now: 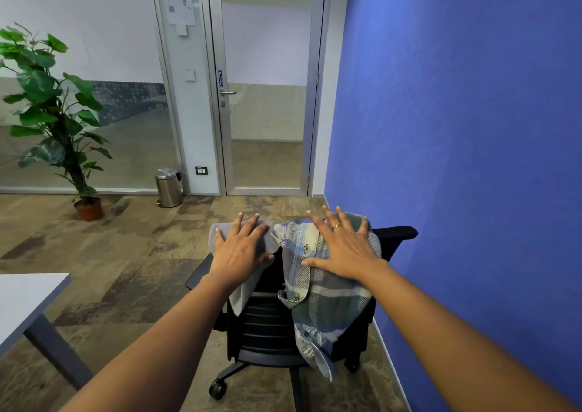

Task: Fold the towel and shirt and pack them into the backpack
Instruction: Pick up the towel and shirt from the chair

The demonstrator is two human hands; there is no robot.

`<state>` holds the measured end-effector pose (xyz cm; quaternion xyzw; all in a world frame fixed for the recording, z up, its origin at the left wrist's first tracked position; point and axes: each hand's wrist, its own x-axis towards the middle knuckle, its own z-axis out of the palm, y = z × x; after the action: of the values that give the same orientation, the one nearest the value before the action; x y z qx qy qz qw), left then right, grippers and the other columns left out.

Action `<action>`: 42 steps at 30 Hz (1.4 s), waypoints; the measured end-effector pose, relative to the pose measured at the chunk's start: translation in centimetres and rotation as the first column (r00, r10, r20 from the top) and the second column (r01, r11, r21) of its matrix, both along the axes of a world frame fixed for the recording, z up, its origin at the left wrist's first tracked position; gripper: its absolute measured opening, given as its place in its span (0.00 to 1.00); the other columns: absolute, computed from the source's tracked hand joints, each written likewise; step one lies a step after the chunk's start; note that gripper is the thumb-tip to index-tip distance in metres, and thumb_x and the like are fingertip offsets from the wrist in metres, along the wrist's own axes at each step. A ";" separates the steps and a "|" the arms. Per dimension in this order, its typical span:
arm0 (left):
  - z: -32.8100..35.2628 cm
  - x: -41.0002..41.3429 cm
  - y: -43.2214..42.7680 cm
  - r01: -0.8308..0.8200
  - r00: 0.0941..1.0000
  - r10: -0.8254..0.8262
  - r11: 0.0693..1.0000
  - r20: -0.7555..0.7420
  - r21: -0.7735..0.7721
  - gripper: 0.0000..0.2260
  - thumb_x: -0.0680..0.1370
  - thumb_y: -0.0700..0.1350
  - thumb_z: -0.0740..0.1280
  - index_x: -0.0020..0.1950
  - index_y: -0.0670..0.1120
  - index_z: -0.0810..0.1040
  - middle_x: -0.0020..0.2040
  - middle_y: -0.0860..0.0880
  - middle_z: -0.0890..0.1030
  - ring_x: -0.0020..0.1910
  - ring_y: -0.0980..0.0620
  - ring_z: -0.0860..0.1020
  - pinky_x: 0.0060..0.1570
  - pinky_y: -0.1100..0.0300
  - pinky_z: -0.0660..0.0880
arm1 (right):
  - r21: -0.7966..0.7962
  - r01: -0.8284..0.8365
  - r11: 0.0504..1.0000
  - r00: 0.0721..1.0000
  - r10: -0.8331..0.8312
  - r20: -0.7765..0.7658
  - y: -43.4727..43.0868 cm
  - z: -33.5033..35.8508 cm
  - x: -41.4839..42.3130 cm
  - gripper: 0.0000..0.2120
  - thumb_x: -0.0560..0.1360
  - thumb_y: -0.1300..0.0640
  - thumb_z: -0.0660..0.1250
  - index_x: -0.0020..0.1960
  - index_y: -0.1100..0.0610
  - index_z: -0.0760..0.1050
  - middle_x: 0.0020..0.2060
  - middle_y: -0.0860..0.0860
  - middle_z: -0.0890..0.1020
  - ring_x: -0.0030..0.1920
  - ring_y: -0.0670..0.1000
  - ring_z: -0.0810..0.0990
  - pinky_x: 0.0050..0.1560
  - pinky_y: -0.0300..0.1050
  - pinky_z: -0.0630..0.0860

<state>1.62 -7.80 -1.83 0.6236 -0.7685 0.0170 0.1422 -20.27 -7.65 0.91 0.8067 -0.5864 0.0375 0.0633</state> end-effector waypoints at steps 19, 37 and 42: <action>-0.7 -0.1 1.6 -0.085 0.949 0.051 0.992 -0.311 -0.098 0.18 0.81 0.38 0.54 0.69 0.47 0.71 0.70 0.49 0.70 0.72 0.51 0.64 0.71 0.38 0.48 | -0.365 0.045 0.930 0.907 0.116 0.405 -0.6 -2.0 0.5 0.17 0.74 0.46 0.65 0.58 0.53 0.79 0.55 0.49 0.80 0.60 0.55 0.72 0.58 0.55 0.60; 4.6 13.2 11.5 -0.569 0.770 0.289 0.715 -0.570 -0.406 0.16 0.72 0.30 0.65 0.58 0.39 0.80 0.57 0.43 0.81 0.56 0.44 0.78 0.57 0.59 0.70 | -0.733 -0.277 0.621 0.623 0.697 0.355 1.0 2.0 18.1 0.12 0.66 0.53 0.75 0.49 0.53 0.80 0.41 0.46 0.81 0.49 0.49 0.69 0.52 0.54 0.64; 4.5 20.9 16.0 -0.673 0.722 0.429 0.618 -0.543 -0.406 0.14 0.74 0.33 0.63 0.57 0.40 0.80 0.56 0.43 0.81 0.55 0.43 0.79 0.53 0.58 0.71 | -0.736 -0.422 0.529 0.487 0.817 0.308 2.6 1.7 27.4 0.16 0.71 0.46 0.60 0.49 0.52 0.81 0.39 0.45 0.80 0.49 0.49 0.69 0.51 0.54 0.65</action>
<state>22.57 8.20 2.68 0.7485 -0.4441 0.1676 0.4630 7.12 -5.02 2.64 0.8461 -0.1752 0.4966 0.0826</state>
